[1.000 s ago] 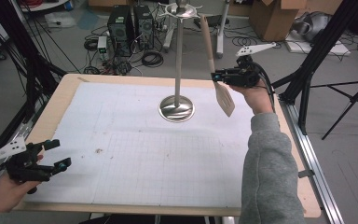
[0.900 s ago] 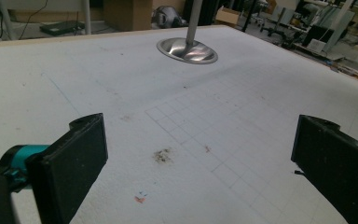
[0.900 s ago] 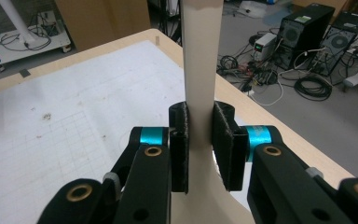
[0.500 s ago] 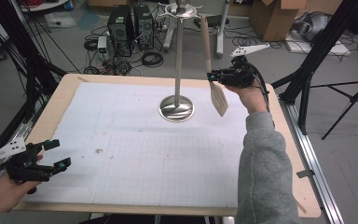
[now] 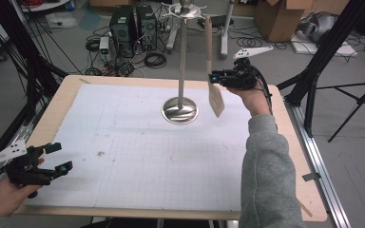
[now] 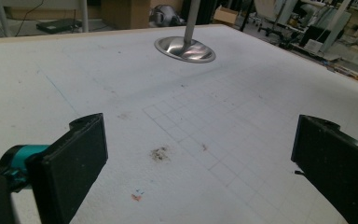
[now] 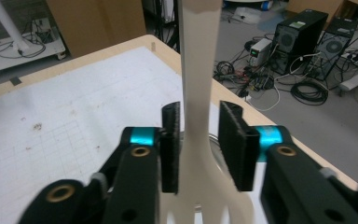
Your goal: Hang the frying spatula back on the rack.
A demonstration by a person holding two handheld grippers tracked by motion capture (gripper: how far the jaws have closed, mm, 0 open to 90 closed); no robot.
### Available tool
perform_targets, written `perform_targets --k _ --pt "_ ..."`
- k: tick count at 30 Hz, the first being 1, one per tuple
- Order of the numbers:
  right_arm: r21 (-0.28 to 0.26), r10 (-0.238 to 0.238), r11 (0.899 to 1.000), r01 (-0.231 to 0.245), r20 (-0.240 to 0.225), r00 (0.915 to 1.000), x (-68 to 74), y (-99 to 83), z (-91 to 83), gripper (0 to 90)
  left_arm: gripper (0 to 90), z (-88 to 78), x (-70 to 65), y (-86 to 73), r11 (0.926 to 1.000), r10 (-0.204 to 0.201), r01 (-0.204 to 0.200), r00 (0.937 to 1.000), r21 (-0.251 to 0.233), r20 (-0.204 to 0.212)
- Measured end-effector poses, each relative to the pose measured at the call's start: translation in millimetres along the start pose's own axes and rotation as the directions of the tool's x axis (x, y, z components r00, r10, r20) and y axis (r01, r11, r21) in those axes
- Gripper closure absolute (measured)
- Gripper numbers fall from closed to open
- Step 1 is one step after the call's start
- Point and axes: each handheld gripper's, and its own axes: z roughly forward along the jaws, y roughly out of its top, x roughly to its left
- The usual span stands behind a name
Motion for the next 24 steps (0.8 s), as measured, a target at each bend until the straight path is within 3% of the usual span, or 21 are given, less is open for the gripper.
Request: perform_targets --k 1,5,7,15,24 --pt "0.0 0.008 1.0 -0.008 0.003 1.0 1.0 0.1 -2.0 60.9 4.1 -0.1 0.1 0.0 1.0 0.002 -0.002 1.0 0.0 -0.002" --pt "-0.017 0.014 1.0 -0.014 0.007 0.9999 1.1 0.0 -5.6 52.8 4.1 -0.6 0.5 -0.1 1.0 0.002 -0.002 1.0 0.001 -0.007" --pt "-0.031 0.013 0.999 -0.013 0.005 0.9999 1.1 -0.5 -7.3 39.8 4.0 -0.7 0.6 0.0 1.0 0.003 -0.003 1.0 -0.001 -0.008" --pt "-0.052 0.021 0.998 -0.02 0.014 0.9997 1.9 -4.0 -8.0 20.4 4.0 0.4 0.5 -0.3 1.0 0.003 -0.003 0.9999 0.002 -0.012" --pt "-0.065 0.005 0.998 -0.004 0.022 0.9997 9.1 -1.3 -10.9 15.5 4.0 0.5 0.0 0.4 1.0 0.009 -0.009 0.9998 -0.001 -0.018"
